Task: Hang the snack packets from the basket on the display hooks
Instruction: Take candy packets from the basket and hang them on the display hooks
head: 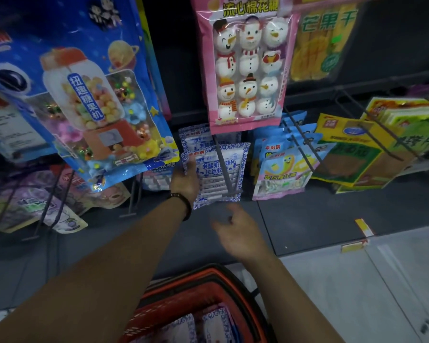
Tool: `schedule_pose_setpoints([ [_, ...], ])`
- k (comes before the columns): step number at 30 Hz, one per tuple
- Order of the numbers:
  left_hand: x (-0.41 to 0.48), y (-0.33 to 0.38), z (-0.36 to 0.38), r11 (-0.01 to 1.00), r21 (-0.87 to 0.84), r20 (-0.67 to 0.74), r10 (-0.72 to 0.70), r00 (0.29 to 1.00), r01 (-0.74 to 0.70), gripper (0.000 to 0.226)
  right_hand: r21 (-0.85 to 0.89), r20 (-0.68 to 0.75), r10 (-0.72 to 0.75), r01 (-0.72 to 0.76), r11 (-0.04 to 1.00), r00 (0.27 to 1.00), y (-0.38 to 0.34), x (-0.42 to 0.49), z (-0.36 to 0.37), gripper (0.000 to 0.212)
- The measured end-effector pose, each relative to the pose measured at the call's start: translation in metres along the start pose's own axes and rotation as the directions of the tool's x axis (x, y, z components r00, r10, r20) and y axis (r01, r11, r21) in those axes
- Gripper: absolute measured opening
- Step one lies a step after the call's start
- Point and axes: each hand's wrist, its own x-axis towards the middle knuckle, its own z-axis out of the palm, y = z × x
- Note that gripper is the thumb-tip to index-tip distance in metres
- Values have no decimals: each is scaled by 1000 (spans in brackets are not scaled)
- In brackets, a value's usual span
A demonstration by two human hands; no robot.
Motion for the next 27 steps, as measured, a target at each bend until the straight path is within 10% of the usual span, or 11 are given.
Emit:
schedule_pose_setpoints([
  [4,-18,-11,-23,948,317,-15,-2,1000,6,43,-109,19,-11,13,994,1000,3,-14,0,41],
  [10,-110,-35,-89,875,448,350,19,937,-185,3,-317,97,-26,55,947,995,14,-58,19,23],
  [15,-165,-36,-195,638,583,693,-68,717,-503,9,-469,205,-23,119,875,979,34,-97,56,22],
  [20,-200,-64,-281,461,661,701,-100,706,-592,5,-604,301,182,40,796,936,58,-109,88,21],
  [27,-200,-116,-313,470,657,709,-120,695,-589,14,-712,345,374,-20,702,861,111,-120,149,34],
])
